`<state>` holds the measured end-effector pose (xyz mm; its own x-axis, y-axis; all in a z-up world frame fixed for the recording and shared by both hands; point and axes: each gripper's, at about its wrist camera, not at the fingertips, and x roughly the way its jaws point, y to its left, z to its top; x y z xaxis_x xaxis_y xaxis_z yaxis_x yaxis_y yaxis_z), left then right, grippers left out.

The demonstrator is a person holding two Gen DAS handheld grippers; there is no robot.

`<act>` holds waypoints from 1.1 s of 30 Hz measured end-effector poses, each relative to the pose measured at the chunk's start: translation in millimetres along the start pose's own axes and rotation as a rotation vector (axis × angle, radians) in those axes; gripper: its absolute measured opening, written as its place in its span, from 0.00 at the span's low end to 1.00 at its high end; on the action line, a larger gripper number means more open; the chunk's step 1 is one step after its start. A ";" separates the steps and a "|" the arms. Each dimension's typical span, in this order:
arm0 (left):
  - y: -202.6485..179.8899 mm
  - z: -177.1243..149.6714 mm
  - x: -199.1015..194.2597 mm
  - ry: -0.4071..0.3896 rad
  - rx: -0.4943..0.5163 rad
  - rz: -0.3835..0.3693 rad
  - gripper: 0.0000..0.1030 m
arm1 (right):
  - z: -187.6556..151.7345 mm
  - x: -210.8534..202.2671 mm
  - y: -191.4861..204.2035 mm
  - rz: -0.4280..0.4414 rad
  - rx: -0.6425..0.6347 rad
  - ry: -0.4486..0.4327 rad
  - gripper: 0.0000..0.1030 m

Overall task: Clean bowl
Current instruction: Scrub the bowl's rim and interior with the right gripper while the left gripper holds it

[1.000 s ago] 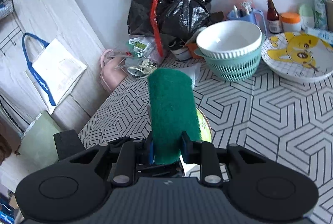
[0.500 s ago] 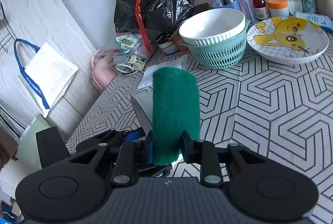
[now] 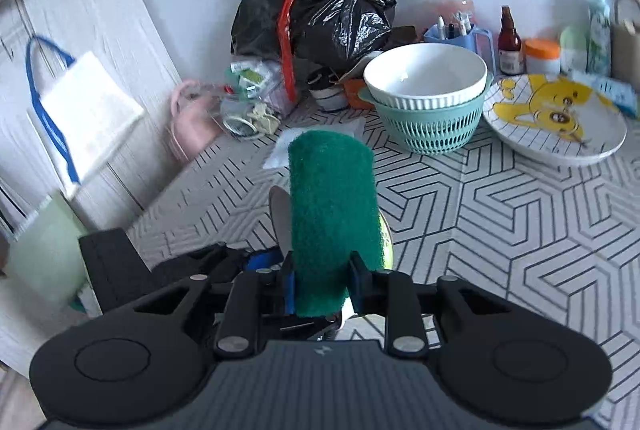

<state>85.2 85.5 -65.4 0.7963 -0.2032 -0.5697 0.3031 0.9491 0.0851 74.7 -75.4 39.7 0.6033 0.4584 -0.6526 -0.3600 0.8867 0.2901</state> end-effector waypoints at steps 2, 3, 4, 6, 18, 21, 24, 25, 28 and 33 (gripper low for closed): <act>0.2 0.0 -0.2 0.000 -0.001 -0.002 0.53 | -1.1 0.6 7.7 -0.029 -0.035 0.005 0.25; 0.5 -0.1 -0.3 0.000 -0.002 -0.003 0.53 | -2.2 0.8 10.2 -0.038 -0.049 0.007 0.25; 0.7 -0.2 -0.5 0.001 -0.003 -0.004 0.53 | -3.4 1.0 12.4 -0.046 -0.063 0.008 0.25; 1.0 -0.3 -1.0 0.001 -0.004 -0.005 0.53 | -5.0 1.6 13.4 -0.052 -0.075 0.012 0.25; 2.0 0.1 -1.8 0.000 -0.003 -0.008 0.53 | -19.1 14.2 -4.4 -0.012 -0.031 0.063 0.25; 3.1 0.2 -1.5 0.002 -0.008 -0.012 0.53 | -18.0 10.8 -1.3 -0.010 -0.041 0.056 0.25; 4.2 0.2 -0.9 0.003 -0.011 -0.016 0.53 | -14.1 5.7 4.4 -0.015 -0.057 0.041 0.25; 4.0 0.0 -1.0 0.002 -0.009 -0.015 0.54 | -11.7 3.4 6.5 -0.017 -0.064 0.034 0.25; 3.1 -0.1 -1.2 0.000 -0.004 -0.012 0.54 | -5.4 -2.1 9.4 -0.010 -0.069 0.017 0.25; 1.6 -0.2 -1.7 -0.002 0.006 -0.005 0.54 | 2.9 -10.3 14.5 0.015 -0.075 -0.011 0.25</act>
<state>84.3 87.4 -64.4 0.7958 -0.2090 -0.5683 0.3108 0.9465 0.0872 65.3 -67.1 52.7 0.6049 0.4724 -0.6410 -0.4212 0.8730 0.2459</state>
